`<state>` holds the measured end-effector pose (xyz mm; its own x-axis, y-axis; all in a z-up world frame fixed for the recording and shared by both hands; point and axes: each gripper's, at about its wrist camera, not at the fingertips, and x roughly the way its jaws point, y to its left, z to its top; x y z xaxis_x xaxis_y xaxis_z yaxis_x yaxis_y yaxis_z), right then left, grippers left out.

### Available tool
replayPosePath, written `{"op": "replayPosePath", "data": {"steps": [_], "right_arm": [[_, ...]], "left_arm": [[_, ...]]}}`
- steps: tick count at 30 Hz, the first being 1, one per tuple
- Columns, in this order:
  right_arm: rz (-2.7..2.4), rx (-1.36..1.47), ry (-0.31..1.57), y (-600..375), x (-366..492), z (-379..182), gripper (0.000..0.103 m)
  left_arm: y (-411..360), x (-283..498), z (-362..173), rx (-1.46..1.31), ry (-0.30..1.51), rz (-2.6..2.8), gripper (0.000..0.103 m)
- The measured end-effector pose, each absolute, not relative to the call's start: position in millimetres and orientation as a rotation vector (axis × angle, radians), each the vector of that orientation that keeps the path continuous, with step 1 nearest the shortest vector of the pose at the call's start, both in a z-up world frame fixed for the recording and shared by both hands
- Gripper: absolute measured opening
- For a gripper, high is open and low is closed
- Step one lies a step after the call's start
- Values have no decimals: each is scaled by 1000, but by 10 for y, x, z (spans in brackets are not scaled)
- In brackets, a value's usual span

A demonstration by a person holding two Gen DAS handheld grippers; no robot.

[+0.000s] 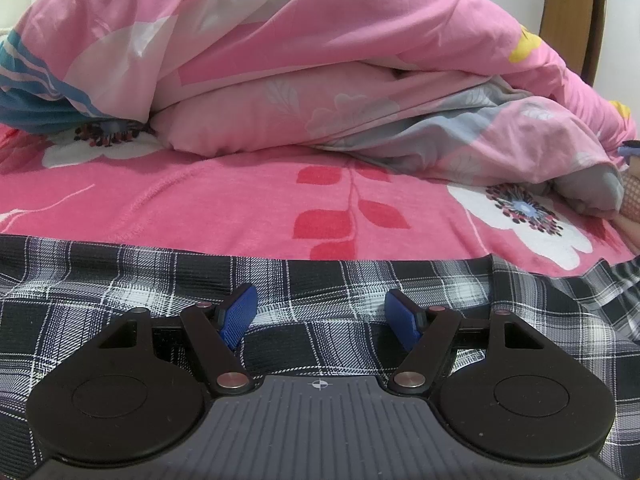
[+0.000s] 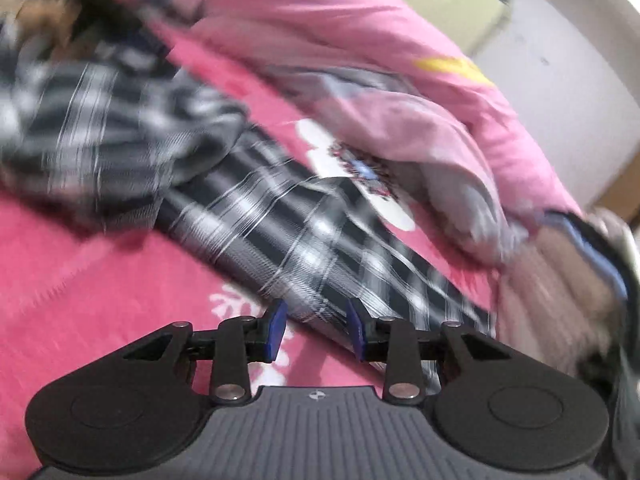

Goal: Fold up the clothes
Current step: 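Lay the plaid garment edge down with the right gripper and open it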

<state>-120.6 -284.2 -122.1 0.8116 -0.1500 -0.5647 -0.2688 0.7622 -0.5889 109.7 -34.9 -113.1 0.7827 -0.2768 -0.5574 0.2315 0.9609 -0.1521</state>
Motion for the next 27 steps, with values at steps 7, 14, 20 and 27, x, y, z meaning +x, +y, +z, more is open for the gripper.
{"op": "replayPosePath", "data": {"steps": [7, 14, 20, 27], "right_arm": [[157, -770, 633, -2837, -1269, -1230, 1], [215, -886, 722, -2816, -1566, -1186, 0], [242, -909, 793, -2828, -1642, -1283, 0], [256, -718, 778, -2953, -1646, -863, 1]], "left_arm": [[-351, 1099, -1132, -78, 614, -275, 71], [-346, 1099, -1134, -76, 614, -274, 71], [-337, 1098, -1135, -81, 614, -275, 71], [-345, 1099, -1134, -82, 614, -274, 71]]}}
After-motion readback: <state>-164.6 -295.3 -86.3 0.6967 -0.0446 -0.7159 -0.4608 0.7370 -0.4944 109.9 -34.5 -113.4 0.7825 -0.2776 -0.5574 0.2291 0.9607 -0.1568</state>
